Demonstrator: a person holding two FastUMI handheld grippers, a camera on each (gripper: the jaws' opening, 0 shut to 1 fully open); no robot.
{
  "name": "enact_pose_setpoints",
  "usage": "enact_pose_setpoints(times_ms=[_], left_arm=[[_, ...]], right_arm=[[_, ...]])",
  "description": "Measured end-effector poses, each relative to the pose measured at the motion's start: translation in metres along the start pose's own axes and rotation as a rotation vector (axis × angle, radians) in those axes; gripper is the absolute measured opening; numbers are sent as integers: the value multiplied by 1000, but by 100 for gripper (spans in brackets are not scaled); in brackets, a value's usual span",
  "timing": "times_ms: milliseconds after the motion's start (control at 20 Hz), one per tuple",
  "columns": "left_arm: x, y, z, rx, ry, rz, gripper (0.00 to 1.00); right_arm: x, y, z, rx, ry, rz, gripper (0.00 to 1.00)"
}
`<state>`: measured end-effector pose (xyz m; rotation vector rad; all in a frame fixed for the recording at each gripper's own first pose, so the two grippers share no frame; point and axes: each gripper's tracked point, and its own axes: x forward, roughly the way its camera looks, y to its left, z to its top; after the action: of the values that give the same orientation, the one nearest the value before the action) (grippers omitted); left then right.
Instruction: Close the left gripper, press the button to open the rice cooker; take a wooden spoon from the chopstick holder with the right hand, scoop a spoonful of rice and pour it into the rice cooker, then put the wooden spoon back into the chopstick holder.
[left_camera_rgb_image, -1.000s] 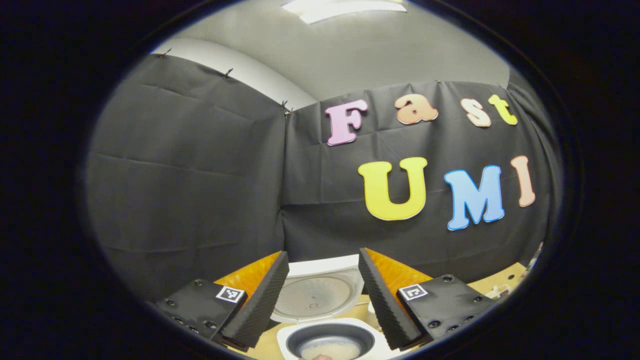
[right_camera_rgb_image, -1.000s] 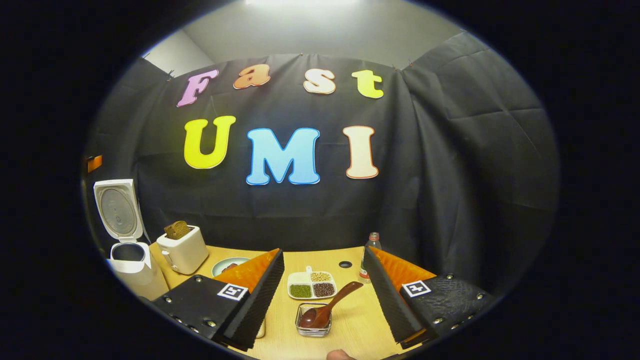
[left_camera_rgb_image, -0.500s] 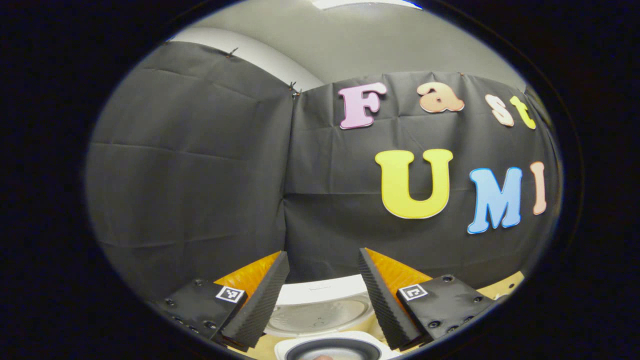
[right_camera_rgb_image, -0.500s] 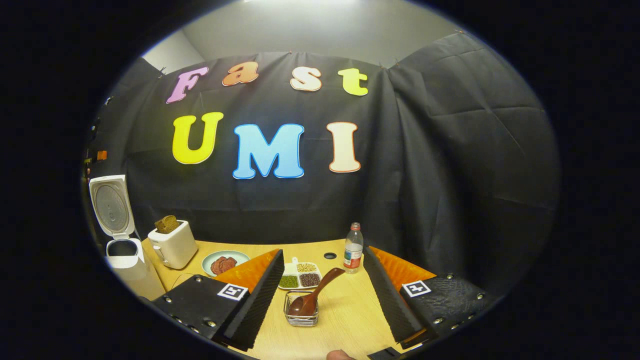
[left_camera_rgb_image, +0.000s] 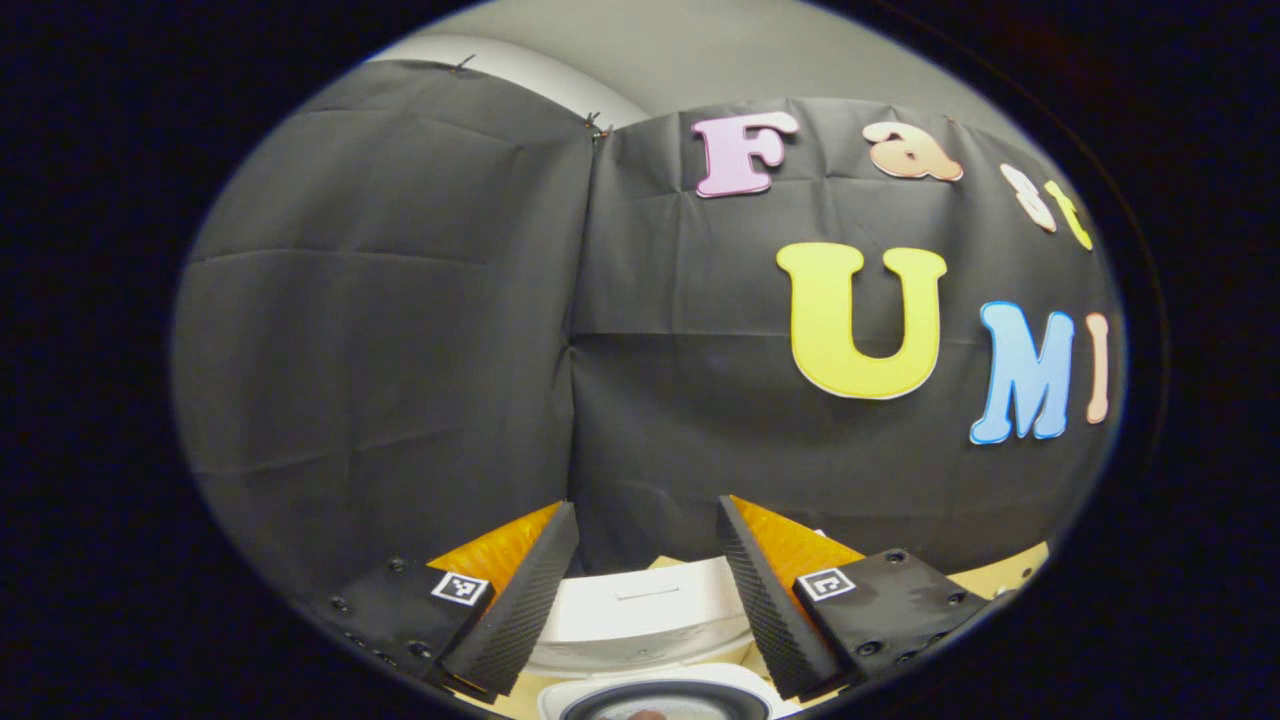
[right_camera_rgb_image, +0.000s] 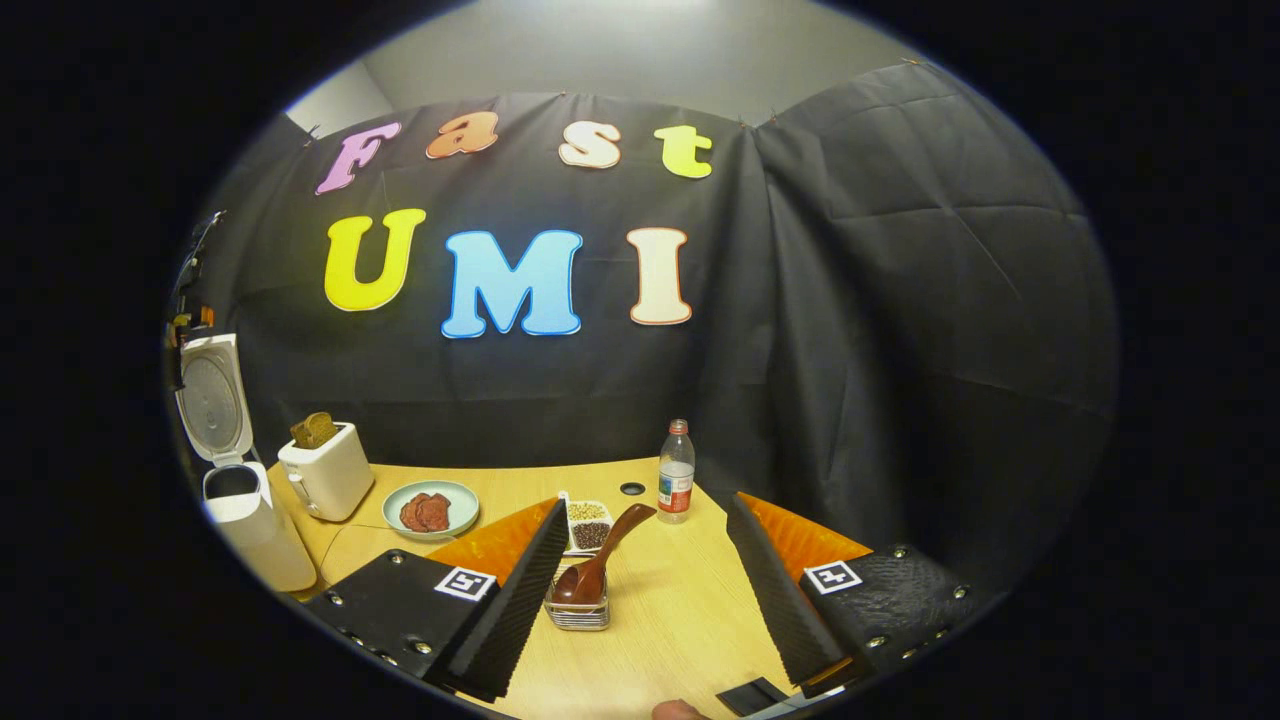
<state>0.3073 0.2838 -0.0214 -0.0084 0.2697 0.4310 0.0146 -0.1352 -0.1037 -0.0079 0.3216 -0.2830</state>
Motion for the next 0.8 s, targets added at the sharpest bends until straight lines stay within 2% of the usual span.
enact_pose_setpoints(times_ms=[150, 350, 400, 450, 500, 550, 800], left_arm=[[6, 5, -10, -15, 33, 27, 96], [2, 3, -13, 3, 34, 26, 92], [1, 3, -14, 19, 39, 27, 97], [-1, 3, -14, 22, 28, 28, 95], [-3, 1, -14, 26, 21, 29, 98], [-9, -1, -14, 28, 9, 26, 92], [-58, -14, -32, 28, -1, 16, 91]], right_arm=[[1, 3, 2, -2, -3, 13, 97], [6, 7, 7, -14, -12, 38, 97], [7, 9, 8, -12, -14, 46, 97], [9, 10, 9, -9, -16, 54, 97], [11, 12, 9, -7, -16, 66, 97], [14, 14, 9, -9, -14, 76, 97], [24, 22, 12, -26, -20, 125, 97]])
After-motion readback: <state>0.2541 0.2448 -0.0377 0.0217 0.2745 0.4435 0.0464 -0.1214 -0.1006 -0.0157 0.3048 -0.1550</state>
